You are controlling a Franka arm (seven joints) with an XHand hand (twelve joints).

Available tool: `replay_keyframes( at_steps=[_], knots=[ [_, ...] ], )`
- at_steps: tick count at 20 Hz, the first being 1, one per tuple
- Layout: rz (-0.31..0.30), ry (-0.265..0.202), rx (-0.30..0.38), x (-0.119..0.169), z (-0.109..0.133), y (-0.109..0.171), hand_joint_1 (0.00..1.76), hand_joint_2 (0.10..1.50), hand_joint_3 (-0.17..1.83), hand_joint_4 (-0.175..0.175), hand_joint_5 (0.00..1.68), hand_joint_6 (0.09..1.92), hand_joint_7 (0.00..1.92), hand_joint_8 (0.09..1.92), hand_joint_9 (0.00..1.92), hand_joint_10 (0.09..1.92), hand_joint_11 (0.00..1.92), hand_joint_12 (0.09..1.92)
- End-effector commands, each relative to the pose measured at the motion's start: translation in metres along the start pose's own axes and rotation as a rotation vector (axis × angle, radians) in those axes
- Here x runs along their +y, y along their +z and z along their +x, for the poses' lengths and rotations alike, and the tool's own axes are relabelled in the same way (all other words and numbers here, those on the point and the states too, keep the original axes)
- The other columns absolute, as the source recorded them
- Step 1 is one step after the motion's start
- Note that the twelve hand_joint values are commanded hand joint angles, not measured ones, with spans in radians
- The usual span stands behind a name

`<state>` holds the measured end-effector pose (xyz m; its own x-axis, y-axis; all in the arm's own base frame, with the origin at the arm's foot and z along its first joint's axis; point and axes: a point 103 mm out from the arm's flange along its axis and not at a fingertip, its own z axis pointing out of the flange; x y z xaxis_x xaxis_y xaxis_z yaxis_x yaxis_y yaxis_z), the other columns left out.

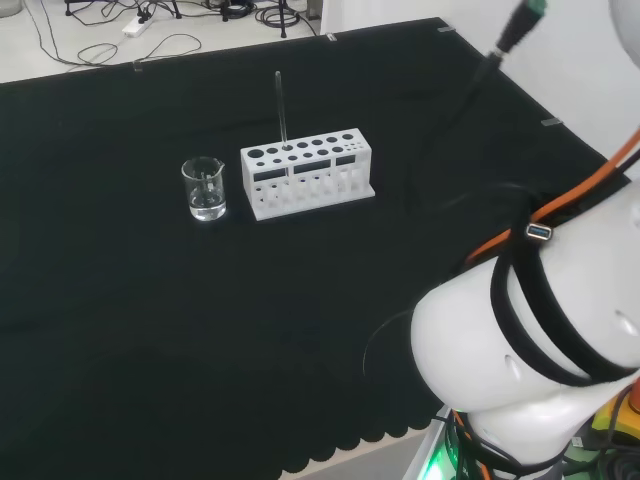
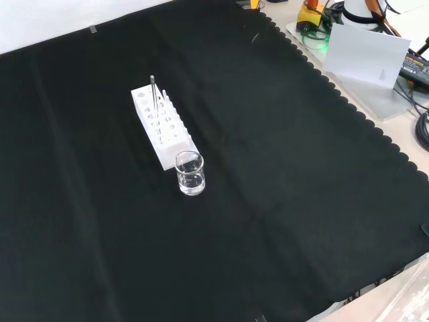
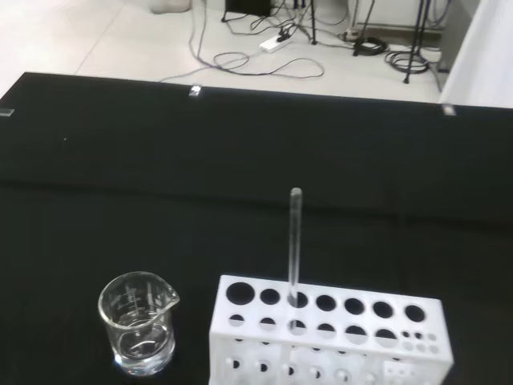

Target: Take the glass rod from the white test tube rack.

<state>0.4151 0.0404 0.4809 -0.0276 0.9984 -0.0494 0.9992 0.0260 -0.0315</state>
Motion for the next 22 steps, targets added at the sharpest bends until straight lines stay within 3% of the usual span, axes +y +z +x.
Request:
replay_keyframes(
  at_steps=[1,14,17,22],
  knots=[
    [-0.004,-0.066,0.017,0.044,0.015,0.022,0.64,0.91,0.54,-0.153,0.24,0.09,0.19,0.84,0.42,0.85,0.37,1.36],
    [0.045,-0.061,-0.009,0.09,0.017,0.076,0.63,0.92,0.54,-0.158,0.26,0.09,0.21,0.84,0.46,0.84,0.37,1.35],
    [0.083,-0.055,-0.068,0.112,0.036,0.095,0.63,0.92,0.54,-0.159,0.27,0.09,0.22,0.84,0.46,0.84,0.38,1.35],
    [0.04,-0.082,-0.001,0.104,0.021,0.103,0.63,0.92,0.55,-0.16,0.27,0.09,0.23,0.84,0.47,0.84,0.39,1.35]
  ],
)
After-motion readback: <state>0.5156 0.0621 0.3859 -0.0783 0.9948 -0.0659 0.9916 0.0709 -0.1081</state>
